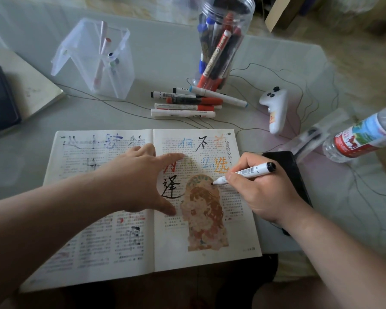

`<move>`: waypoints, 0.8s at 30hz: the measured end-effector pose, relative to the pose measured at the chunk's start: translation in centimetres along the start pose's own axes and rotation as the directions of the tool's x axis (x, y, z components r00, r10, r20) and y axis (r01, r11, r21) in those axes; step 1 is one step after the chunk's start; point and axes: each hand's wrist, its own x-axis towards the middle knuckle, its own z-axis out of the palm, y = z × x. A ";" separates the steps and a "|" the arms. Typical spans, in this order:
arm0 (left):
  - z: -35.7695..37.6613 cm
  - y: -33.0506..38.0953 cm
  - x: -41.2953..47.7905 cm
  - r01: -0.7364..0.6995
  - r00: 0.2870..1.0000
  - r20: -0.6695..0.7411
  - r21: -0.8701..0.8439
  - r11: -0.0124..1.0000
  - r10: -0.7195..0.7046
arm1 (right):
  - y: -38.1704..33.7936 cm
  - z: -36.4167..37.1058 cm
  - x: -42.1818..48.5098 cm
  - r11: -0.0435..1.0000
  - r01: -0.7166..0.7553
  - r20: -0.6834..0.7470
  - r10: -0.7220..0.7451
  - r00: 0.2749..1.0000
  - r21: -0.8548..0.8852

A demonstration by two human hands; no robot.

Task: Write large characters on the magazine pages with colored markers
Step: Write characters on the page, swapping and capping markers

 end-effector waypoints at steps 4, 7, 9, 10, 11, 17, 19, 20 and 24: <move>0.0 0.0 0.0 0.011 1.000 0.004 0.001 1.000 -0.011 | 0.0 0.2 -0.1 0.999 -0.013 0.023 0.014 1.000 -0.037; 0.0 0.1 -0.1 0.011 1.000 0.005 0.006 1.000 -0.011 | -0.1 0.3 -0.2 0.999 -0.035 0.076 0.035 0.997 -0.010; 0.0 0.2 -0.1 0.007 1.000 0.005 0.008 1.000 -0.008 | -0.1 0.4 -0.2 1.000 -0.023 0.072 0.024 0.997 -0.014; 0.0 0.2 -0.1 0.005 1.000 0.004 0.008 1.000 -0.005 | -0.2 0.4 -0.2 1.000 -0.016 0.061 0.017 0.998 -0.019; 0.0 0.2 -0.1 0.002 1.000 0.003 0.006 1.000 -0.002 | -0.2 0.3 -0.3 1.000 -0.014 0.046 0.015 0.999 -0.024; 0.0 0.2 -0.1 0.002 1.000 0.004 0.011 1.000 -0.002 | -0.4 0.0 0.1 0.998 -0.019 -0.023 0.018 1.000 -0.054; 0.0 0.2 -0.2 0.005 1.000 0.005 0.010 1.000 -0.005 | -0.3 -0.1 0.0 1.000 -0.029 -0.020 0.029 0.999 -0.004; 0.0 0.2 -0.2 0.007 1.000 0.005 0.007 1.000 -0.007 | -0.2 -0.2 0.0 0.999 -0.035 -0.016 0.035 0.999 0.008; -0.1 0.3 -0.3 0.017 1.000 -0.004 -0.016 1.000 -0.017 | -0.1 -0.1 0.0 0.999 -0.039 0.030 0.040 0.999 -0.038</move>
